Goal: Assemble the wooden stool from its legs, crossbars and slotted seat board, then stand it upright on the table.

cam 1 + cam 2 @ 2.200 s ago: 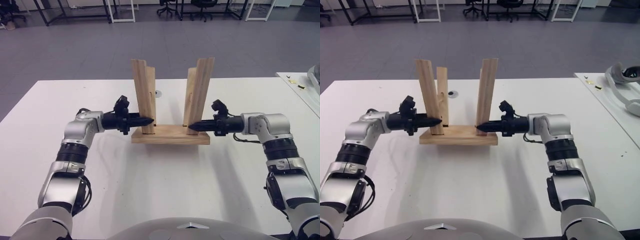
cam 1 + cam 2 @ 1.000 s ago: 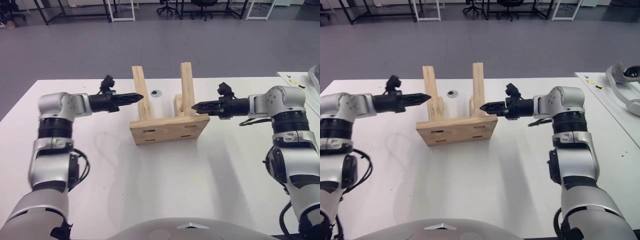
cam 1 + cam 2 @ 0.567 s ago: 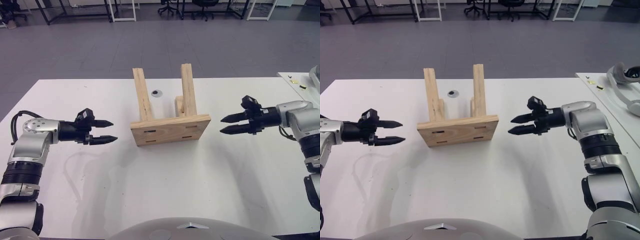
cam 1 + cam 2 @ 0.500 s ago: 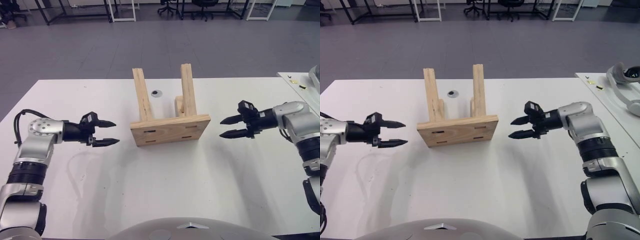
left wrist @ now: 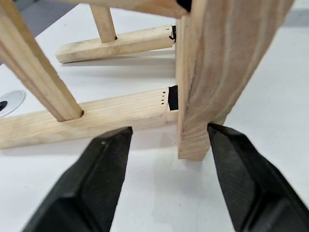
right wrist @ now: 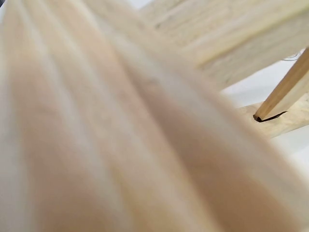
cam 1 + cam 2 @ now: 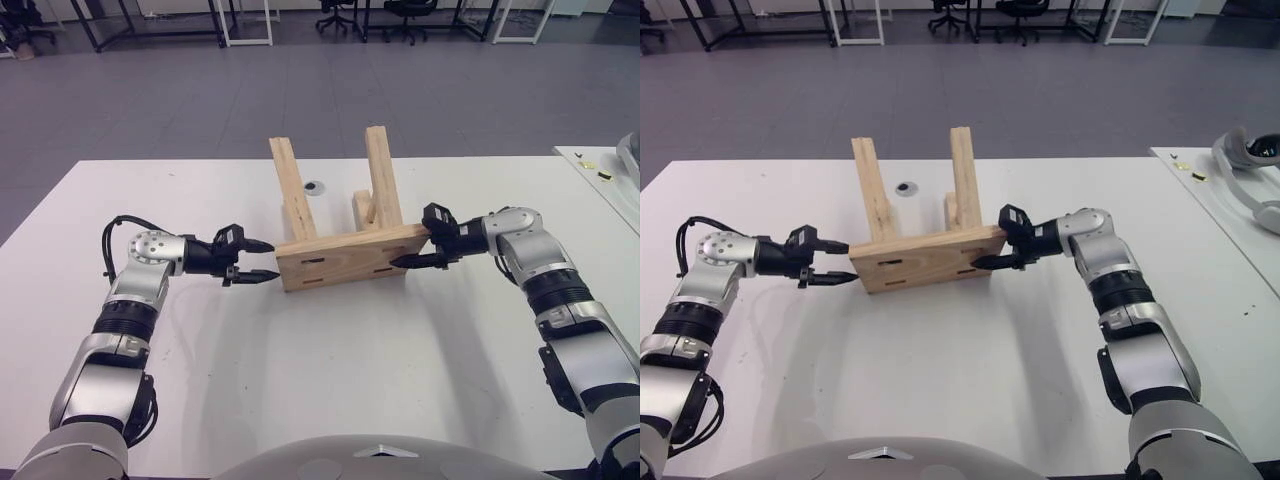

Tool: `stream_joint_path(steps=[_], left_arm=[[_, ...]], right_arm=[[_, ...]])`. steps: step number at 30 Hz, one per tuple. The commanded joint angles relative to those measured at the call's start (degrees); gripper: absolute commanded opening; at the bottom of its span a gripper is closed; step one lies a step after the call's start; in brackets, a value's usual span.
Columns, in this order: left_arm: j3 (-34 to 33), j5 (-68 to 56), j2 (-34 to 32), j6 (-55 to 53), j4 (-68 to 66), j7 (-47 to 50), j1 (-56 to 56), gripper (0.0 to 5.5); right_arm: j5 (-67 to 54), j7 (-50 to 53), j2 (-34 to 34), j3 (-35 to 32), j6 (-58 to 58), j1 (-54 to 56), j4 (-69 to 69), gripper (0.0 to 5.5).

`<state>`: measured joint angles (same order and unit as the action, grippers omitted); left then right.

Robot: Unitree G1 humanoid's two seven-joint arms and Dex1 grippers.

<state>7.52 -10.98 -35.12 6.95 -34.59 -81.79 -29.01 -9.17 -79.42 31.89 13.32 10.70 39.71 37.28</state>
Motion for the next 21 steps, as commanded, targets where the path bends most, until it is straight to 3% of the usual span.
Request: stream_joint_path(steps=[1, 3, 7, 14, 17, 21], left_arm=[[3.29, -0.08, -2.10, -3.07, 5.22, -6.49, 3.38, 2.21], [3.87, -0.35, -2.80, -3.61, 6.73, -8.38, 4.34, 1.92], [0.28, -1.91, 1.58, -1.69, 3.85, -2.22, 1.79, 1.41], [-1.98, -4.00, 6.21, -1.50, 5.33, 0.92, 5.02, 1.34], [-3.58, -7.41, 6.16, -8.73, 8.75, 0.98, 2.84, 1.34], [-5.17, -14.97, 4.65, -28.85, 16.25, 0.43, -5.77, 1.34]], right_arm=[[0.01, -0.15, -1.34, -0.96, -0.49, 1.91, 0.39, 2.33], [0.13, 0.21, -1.70, -1.50, -0.80, 2.01, 0.60, 2.27], [0.24, 0.08, -2.21, -2.00, -0.81, 2.09, 0.39, 2.27], [-2.20, -0.45, -2.33, -3.52, 5.28, -0.07, -5.16, 2.21], [-4.94, -1.20, -1.63, -5.14, 13.44, 0.00, -9.47, 2.21], [-13.25, 1.33, -2.62, -11.22, 36.03, 6.49, -15.14, 2.21]])
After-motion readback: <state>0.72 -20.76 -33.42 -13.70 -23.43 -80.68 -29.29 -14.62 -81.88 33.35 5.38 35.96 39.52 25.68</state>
